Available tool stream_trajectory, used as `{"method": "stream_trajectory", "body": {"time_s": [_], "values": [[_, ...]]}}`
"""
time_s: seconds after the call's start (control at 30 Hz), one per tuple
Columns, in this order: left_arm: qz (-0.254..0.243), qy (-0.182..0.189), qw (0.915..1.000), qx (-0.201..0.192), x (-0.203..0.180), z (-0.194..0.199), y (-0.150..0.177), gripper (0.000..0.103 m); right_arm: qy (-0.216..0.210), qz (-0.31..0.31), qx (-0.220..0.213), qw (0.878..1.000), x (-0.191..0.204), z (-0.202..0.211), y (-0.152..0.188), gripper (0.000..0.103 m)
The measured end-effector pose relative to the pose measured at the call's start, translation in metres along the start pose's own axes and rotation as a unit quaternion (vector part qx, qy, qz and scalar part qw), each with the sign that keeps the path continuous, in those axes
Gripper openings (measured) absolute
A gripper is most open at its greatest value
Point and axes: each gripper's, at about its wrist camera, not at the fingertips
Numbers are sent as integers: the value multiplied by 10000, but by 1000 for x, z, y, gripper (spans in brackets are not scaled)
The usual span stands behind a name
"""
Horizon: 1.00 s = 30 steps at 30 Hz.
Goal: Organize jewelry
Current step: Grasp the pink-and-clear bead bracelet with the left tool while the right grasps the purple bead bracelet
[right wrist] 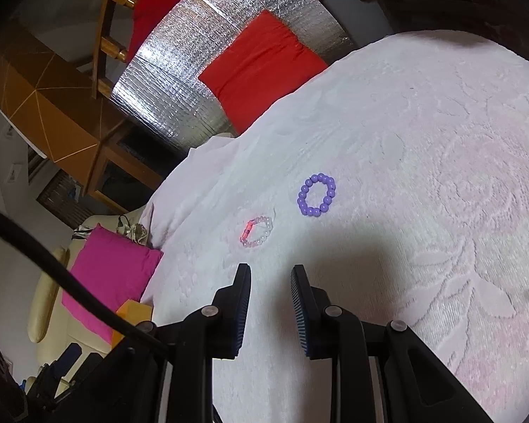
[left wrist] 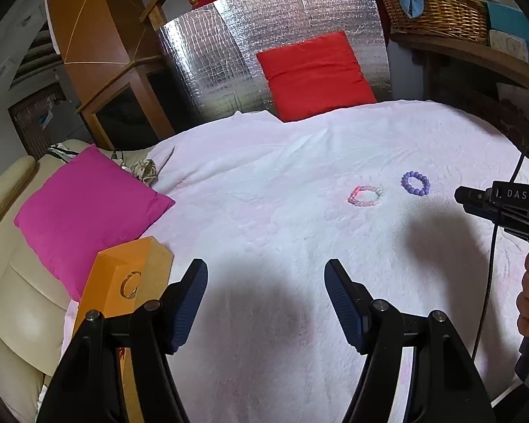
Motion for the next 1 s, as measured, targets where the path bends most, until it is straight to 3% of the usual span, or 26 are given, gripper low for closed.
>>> {"method": "stream_trajectory", "body": {"time_s": [0.53, 0.87, 1.0], "values": [[-141, 102, 9991, 390, -23, -52, -6, 70, 216, -252, -60, 9994, -30, -15, -23, 26], [-112, 749, 9897, 1216, -38, -139, -29, 70, 538, -231, 94, 9982, -44, -40, -37, 26], [-102, 1038, 9859, 1310, -49, -162, -41, 70, 814, -59, 280, 9963, -40, -62, -42, 26]]}}
Point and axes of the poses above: each gripper's, at about its wrist camera, not at the fingertips, and z roughly against the way its jaws point, x to its left, y to its underside, and after that the axes turned 14 degrees about z, right-handed
